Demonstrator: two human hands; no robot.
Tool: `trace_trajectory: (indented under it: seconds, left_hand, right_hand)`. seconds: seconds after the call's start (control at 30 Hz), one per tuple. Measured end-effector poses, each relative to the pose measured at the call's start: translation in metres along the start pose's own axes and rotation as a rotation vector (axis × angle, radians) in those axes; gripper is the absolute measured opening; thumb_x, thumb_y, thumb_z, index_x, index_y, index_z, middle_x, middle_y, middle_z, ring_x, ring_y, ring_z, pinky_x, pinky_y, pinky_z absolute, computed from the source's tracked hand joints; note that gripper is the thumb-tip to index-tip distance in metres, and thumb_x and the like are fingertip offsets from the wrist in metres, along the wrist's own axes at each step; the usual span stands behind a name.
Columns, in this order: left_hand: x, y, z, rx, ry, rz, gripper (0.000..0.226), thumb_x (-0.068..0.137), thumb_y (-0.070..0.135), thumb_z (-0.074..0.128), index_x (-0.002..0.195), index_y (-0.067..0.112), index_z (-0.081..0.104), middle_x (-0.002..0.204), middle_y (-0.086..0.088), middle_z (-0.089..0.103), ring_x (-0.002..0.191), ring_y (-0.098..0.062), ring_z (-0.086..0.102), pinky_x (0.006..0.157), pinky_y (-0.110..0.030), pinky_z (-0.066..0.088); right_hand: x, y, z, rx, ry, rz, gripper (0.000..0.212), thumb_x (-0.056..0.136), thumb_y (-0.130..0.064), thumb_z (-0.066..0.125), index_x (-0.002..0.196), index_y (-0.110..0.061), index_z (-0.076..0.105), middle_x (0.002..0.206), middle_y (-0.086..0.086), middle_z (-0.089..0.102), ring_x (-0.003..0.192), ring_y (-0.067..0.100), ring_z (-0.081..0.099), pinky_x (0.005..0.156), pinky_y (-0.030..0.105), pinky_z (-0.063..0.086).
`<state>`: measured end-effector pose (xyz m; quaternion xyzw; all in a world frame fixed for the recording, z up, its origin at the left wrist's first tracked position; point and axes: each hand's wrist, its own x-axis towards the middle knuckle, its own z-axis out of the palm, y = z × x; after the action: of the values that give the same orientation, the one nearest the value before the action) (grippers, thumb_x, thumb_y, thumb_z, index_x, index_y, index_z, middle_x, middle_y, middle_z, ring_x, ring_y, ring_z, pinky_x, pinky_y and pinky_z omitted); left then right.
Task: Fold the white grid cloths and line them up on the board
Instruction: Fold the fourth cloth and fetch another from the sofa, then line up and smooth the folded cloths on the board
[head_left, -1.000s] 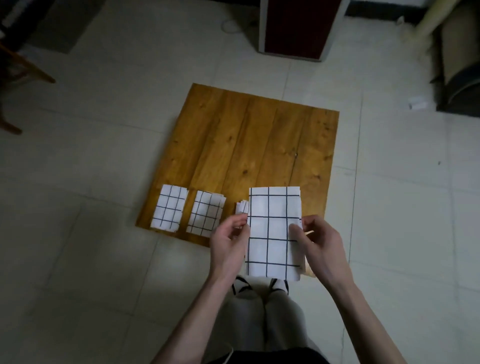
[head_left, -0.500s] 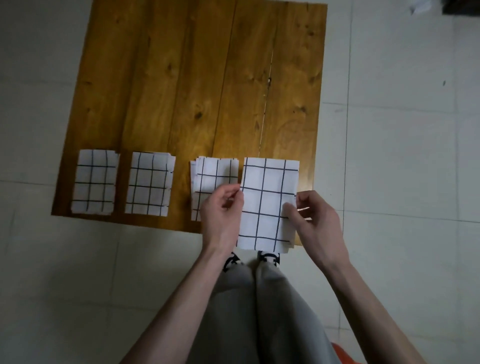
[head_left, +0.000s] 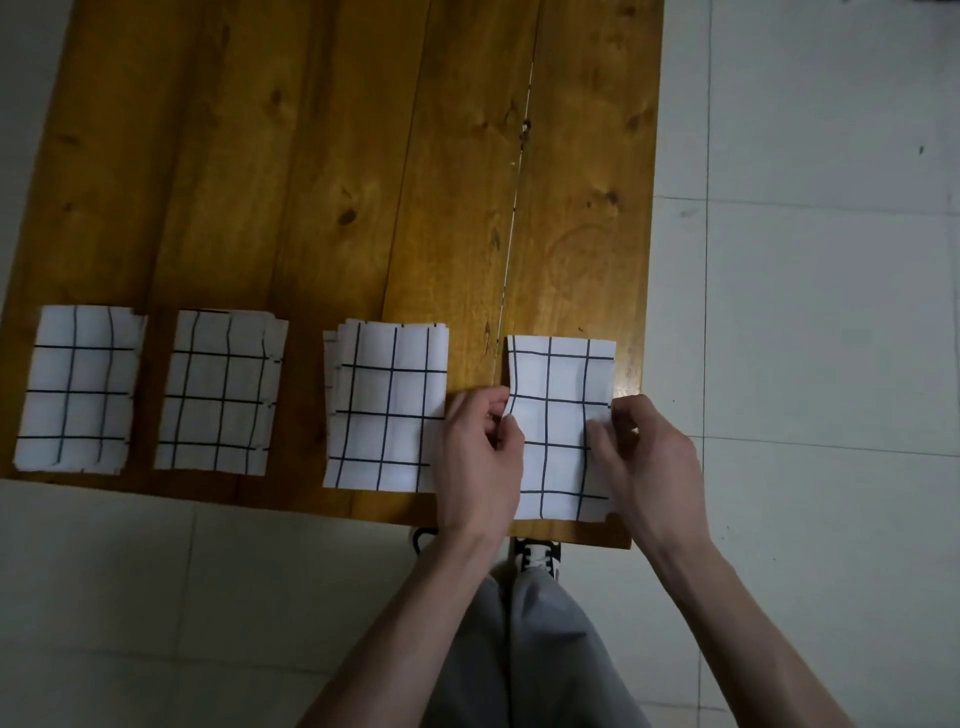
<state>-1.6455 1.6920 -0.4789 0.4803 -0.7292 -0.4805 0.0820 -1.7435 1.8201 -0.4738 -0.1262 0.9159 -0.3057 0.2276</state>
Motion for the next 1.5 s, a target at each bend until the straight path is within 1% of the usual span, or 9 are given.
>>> trace_trajectory:
  seconds: [0.1, 0.27, 0.4, 0.6, 0.77, 0.93, 1.1, 1.3, 1.5]
  left_hand:
    - [0.001, -0.004, 0.009, 0.116, 0.028, 0.080, 0.030, 0.098, 0.012, 0.070, 0.128, 0.018, 0.070, 0.117, 0.008, 0.064, 0.094, -0.004, 0.063, 0.079, -0.018, 0.058]
    - [0.005, -0.005, 0.016, 0.319, 0.034, 0.128, 0.035, 0.099, 0.022, 0.068, 0.134, 0.019, 0.067, 0.127, 0.003, 0.065, 0.110, -0.018, 0.066, 0.093, -0.037, 0.059]
    - [-0.001, 0.006, 0.011, 0.457, 0.009, 0.126, 0.041, 0.099, 0.026, 0.068, 0.138, 0.019, 0.062, 0.134, 0.002, 0.062, 0.120, -0.019, 0.062, 0.102, -0.037, 0.052]
    - [-0.037, 0.046, -0.044, 0.384, -0.033, 0.072, 0.040, 0.102, 0.031, 0.064, 0.141, 0.024, 0.060, 0.127, 0.005, 0.066, 0.110, -0.015, 0.066, 0.091, -0.037, 0.060]
    - [-0.092, 0.111, -0.113, 0.397, 0.035, 0.135, 0.037, 0.103, 0.035, 0.058, 0.137, 0.021, 0.064, 0.126, 0.004, 0.069, 0.114, -0.014, 0.065, 0.091, -0.028, 0.054]
    - [-0.143, 0.172, -0.183, 0.515, 0.229, 0.247, 0.035, 0.102, 0.034, 0.061, 0.132, 0.017, 0.067, 0.121, 0.001, 0.071, 0.111, -0.017, 0.065, 0.087, -0.027, 0.047]
    - [-0.167, 0.204, -0.241, 0.555, 0.353, 0.373, 0.045, 0.108, 0.042, 0.043, 0.139, 0.015, 0.062, 0.137, -0.004, 0.064, 0.129, -0.022, 0.058, 0.104, -0.044, 0.053]
    - [-0.183, 0.218, -0.293, 0.576, 0.454, 0.386, 0.050, 0.108, 0.046, 0.040, 0.140, 0.015, 0.062, 0.144, -0.005, 0.061, 0.138, -0.024, 0.052, 0.113, -0.047, 0.047]
    - [-0.191, 0.212, -0.343, 0.603, 0.534, 0.339, 0.054, 0.108, 0.049, 0.039, 0.141, 0.014, 0.061, 0.145, -0.005, 0.061, 0.139, -0.025, 0.051, 0.112, -0.048, 0.047]
  right_hand:
    - [0.002, 0.006, 0.000, 0.008, 0.018, -0.021, 0.008, 0.097, -0.026, 0.069, 0.098, -0.023, 0.061, 0.082, -0.011, 0.067, 0.073, 0.008, 0.063, 0.064, 0.030, 0.052]
    - [0.004, 0.009, -0.003, 0.042, -0.002, -0.027, 0.020, 0.093, -0.023, 0.075, 0.102, -0.028, 0.058, 0.094, -0.010, 0.065, 0.082, 0.003, 0.063, 0.068, 0.015, 0.048]
    - [0.005, 0.011, -0.009, -0.050, -0.001, -0.060, 0.030, 0.094, -0.031, 0.074, 0.118, -0.022, 0.060, 0.108, -0.005, 0.061, 0.095, 0.013, 0.062, 0.080, 0.028, 0.054]
    - [-0.030, -0.039, -0.062, -0.131, -0.066, -0.140, 0.050, 0.103, -0.034, 0.061, 0.148, -0.016, 0.049, 0.139, 0.003, 0.057, 0.125, 0.022, 0.057, 0.098, 0.037, 0.053]
    - [-0.083, -0.114, -0.130, -0.161, -0.093, -0.310, 0.051, 0.106, -0.038, 0.055, 0.151, -0.016, 0.047, 0.147, 0.003, 0.057, 0.135, 0.022, 0.054, 0.111, 0.039, 0.048]
    - [-0.134, -0.172, -0.186, -0.336, -0.037, -0.507, 0.062, 0.107, -0.055, 0.035, 0.153, -0.015, 0.048, 0.153, 0.005, 0.055, 0.141, 0.025, 0.052, 0.115, 0.044, 0.046]
    - [-0.162, -0.222, -0.228, -0.445, 0.081, -0.640, 0.067, 0.105, -0.059, 0.034, 0.152, -0.014, 0.050, 0.154, 0.006, 0.054, 0.146, 0.027, 0.047, 0.119, 0.046, 0.040]
    - [-0.176, -0.284, -0.245, -0.467, 0.161, -0.815, 0.066, 0.104, -0.057, 0.040, 0.149, -0.010, 0.054, 0.153, 0.010, 0.055, 0.148, 0.027, 0.045, 0.122, 0.049, 0.036]
    - [-0.188, -0.334, -0.225, -0.449, 0.154, -0.890, 0.070, 0.106, -0.063, 0.030, 0.147, -0.013, 0.056, 0.150, 0.009, 0.058, 0.145, 0.027, 0.048, 0.123, 0.048, 0.034]
